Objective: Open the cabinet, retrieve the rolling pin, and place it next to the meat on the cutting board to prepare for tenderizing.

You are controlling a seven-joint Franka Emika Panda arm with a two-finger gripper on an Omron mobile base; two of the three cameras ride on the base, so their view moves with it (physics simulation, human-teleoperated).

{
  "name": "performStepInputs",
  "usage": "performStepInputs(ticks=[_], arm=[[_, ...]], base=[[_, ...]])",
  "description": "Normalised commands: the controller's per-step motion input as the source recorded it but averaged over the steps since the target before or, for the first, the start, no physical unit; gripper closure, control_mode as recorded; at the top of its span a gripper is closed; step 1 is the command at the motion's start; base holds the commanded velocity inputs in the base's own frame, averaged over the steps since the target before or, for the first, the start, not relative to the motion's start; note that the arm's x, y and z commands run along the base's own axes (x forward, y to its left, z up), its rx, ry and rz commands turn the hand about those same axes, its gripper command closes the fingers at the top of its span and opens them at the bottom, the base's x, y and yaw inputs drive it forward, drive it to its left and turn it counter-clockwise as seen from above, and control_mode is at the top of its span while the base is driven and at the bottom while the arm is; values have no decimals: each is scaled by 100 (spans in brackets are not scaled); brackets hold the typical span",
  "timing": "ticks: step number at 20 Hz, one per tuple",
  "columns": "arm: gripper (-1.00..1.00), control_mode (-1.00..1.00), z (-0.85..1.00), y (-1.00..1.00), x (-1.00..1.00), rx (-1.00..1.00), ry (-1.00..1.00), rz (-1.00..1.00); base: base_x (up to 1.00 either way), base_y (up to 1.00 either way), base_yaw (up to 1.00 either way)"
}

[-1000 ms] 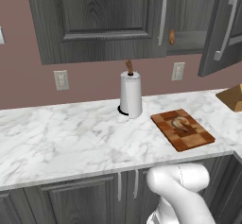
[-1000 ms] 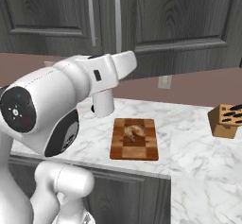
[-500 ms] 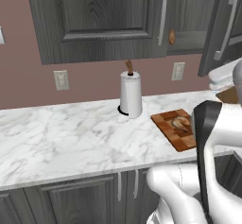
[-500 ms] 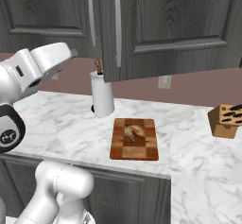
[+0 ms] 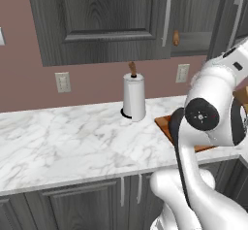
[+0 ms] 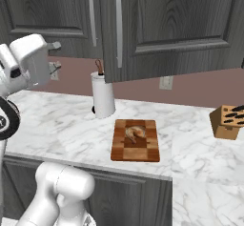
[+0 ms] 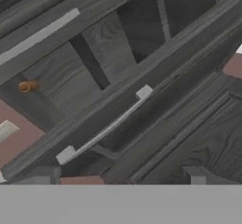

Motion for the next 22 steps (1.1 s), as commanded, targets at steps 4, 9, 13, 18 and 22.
performStepInputs(ticks=[4, 9, 13, 18, 22], arm=[[-100, -100, 0, 11, 63, -23, 12, -17], [-100, -100, 0, 9, 62, -22, 15, -16], [-100, -100, 0, 1, 59, -17, 18, -14], [-100, -100, 0, 0, 60, -9, 22, -10], [-100, -100, 0, -1, 60, -6, 21, -8]], base=[[0, 0, 0], [0, 0, 0], [0, 0, 0], [0, 0, 0], [0, 0, 0]])
